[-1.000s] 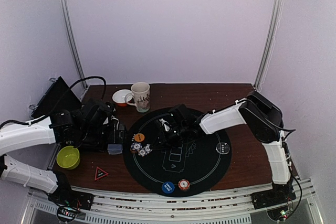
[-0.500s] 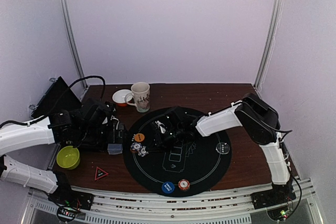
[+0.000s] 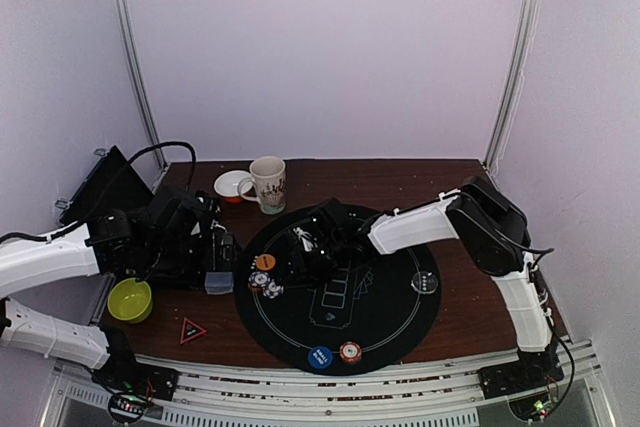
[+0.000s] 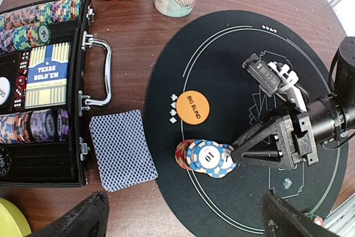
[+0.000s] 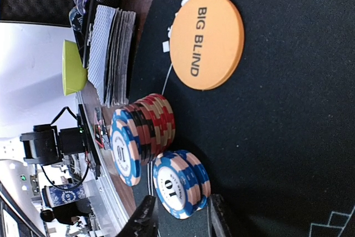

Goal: Distribute texas hold em gaming equipment
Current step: Place the poker chips pile on the poker chips pile.

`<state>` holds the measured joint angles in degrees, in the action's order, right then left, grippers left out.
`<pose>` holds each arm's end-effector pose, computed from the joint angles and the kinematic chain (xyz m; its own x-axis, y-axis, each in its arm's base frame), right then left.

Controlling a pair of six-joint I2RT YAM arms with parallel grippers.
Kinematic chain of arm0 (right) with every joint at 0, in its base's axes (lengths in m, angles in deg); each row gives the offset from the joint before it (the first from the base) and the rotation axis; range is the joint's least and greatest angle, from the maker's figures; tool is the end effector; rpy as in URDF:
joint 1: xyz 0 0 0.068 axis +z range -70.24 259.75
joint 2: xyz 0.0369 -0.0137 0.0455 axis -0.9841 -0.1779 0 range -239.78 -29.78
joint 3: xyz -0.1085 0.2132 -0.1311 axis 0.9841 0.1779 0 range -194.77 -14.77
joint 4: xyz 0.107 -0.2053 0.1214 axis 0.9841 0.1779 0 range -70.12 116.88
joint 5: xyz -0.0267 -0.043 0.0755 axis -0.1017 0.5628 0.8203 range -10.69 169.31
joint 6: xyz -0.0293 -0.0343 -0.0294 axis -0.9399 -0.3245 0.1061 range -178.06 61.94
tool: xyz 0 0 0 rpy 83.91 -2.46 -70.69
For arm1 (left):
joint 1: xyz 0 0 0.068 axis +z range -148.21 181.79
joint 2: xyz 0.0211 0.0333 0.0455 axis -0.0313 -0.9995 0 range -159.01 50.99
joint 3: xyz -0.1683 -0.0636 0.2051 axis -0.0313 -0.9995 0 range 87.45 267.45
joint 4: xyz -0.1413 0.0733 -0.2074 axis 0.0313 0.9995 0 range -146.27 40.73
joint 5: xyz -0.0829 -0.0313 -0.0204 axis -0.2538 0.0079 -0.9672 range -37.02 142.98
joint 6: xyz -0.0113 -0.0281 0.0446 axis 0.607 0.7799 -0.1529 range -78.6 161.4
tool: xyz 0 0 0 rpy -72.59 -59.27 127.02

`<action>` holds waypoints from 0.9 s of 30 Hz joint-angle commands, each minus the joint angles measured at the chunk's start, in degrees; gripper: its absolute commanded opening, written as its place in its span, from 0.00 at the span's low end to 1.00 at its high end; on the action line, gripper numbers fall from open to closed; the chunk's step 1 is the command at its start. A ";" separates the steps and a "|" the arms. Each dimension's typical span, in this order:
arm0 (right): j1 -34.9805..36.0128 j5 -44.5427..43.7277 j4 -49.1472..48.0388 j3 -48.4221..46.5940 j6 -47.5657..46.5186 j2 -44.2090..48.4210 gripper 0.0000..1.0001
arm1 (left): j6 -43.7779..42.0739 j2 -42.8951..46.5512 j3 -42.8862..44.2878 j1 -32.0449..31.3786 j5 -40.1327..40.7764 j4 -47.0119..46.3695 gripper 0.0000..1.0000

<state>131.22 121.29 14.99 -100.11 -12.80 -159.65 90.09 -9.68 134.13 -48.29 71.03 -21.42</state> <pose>0.2826 0.3928 0.1230 -0.9207 -0.3086 -0.2389 -0.3529 0.3970 0.8473 0.1457 -0.1570 0.2614 -0.7684 -0.1945 -0.6097 0.0322 0.9397 -0.3404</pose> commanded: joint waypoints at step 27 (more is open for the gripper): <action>-8.66 -20.84 25.45 4.04 -23.63 19.04 0.46 | -12.64 -31.98 12.57 0.43 -11.27 -2.10 0.92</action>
<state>122.74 102.21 37.46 -98.23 -34.11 -140.65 79.07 -38.38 144.77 -48.42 62.02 -22.56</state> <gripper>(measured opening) 0.464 0.951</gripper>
